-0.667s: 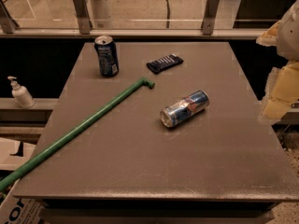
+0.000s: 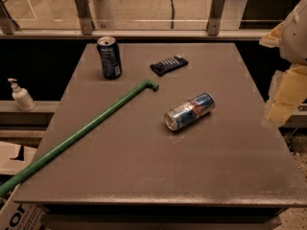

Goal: Place redbull can upright

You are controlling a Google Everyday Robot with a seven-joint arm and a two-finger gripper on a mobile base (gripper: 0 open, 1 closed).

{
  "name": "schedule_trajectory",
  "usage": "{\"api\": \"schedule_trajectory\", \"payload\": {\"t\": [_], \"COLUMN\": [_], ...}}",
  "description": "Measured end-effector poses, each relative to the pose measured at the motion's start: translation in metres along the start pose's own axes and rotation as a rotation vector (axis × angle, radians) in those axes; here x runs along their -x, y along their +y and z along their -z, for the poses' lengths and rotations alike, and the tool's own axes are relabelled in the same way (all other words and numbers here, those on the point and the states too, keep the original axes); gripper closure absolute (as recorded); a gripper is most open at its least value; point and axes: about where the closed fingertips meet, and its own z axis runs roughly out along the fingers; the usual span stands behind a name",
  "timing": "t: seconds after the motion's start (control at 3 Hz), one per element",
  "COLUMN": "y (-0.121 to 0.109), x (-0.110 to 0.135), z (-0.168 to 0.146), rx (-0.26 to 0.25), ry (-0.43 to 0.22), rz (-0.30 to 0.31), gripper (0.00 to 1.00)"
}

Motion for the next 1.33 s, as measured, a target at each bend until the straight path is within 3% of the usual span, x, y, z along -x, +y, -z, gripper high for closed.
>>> {"api": "schedule_trajectory", "payload": {"t": [0.33, 1.33], "y": [0.009, 0.042], "x": [0.014, 0.06], "z": [-0.014, -0.093], "rx": [0.007, 0.096], "ry": [-0.015, -0.002], "rz": [0.076, 0.459], "gripper": [0.0, 0.0]}}
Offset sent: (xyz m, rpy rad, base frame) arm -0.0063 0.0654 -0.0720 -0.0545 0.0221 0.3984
